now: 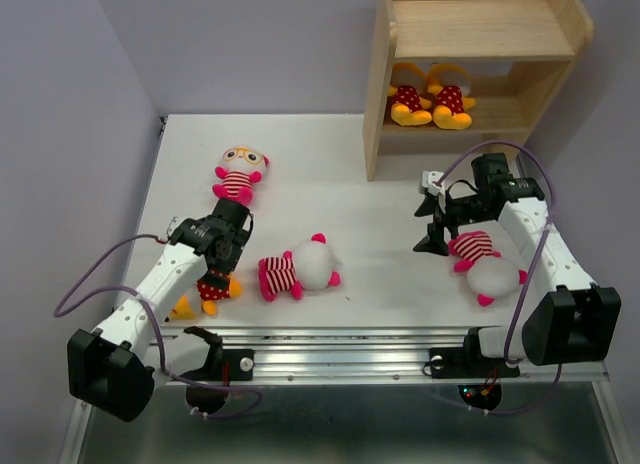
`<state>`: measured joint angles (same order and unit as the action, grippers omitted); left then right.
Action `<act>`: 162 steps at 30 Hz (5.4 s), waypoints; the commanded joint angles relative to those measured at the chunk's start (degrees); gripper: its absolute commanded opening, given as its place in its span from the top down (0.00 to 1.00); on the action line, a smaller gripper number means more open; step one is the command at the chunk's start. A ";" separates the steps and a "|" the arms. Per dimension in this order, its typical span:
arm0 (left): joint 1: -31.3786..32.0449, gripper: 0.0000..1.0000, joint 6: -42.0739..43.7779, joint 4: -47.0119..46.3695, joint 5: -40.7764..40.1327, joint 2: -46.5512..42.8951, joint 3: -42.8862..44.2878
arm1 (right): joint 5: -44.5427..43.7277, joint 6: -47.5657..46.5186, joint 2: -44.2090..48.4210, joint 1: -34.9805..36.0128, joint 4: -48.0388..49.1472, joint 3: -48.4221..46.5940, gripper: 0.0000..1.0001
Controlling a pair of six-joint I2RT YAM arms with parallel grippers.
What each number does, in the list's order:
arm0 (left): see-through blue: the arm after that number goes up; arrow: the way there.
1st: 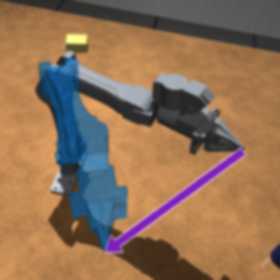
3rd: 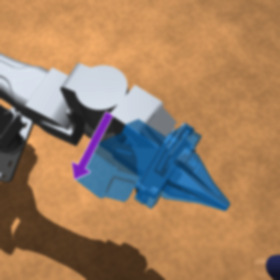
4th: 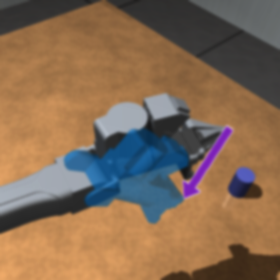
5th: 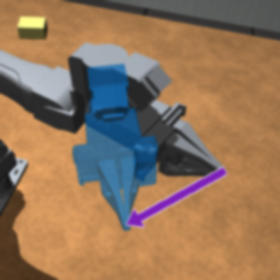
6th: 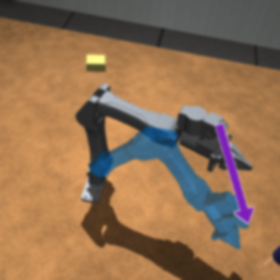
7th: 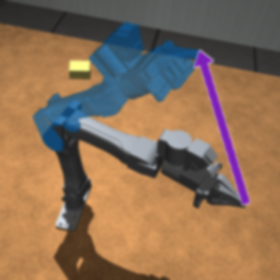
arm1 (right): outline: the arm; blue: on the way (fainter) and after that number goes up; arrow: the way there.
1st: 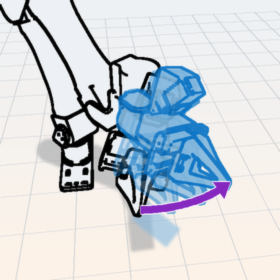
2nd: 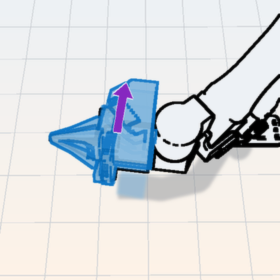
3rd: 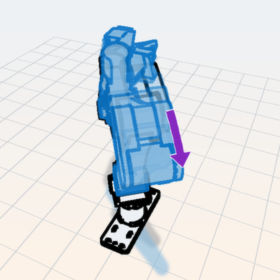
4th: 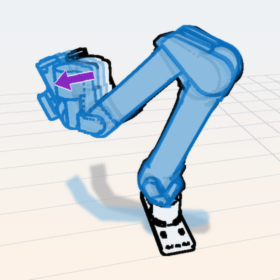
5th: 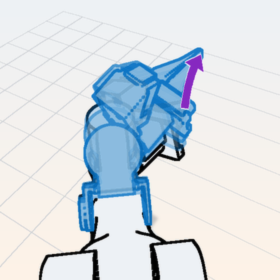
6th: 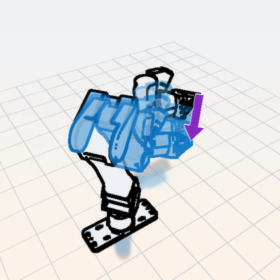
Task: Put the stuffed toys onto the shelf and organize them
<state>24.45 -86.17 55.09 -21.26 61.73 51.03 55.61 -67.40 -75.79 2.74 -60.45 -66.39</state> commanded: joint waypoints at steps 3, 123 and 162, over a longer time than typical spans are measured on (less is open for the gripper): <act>-8.35 0.01 -0.85 -1.82 0.77 -0.13 -4.79 | 1.86 6.83 0.29 0.51 4.63 2.23 0.00; 4.73 1.00 36.52 -108.72 65.83 7.08 -23.69 | 3.37 45.96 -6.04 22.39 35.31 -2.69 0.72; -3.27 1.00 5.22 -65.64 45.42 18.33 -8.66 | -44.79 0.77 9.96 50.78 48.48 19.63 0.00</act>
<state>21.26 -78.98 -8.93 22.55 80.14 40.77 24.01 -69.54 -65.76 52.90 -25.93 -48.38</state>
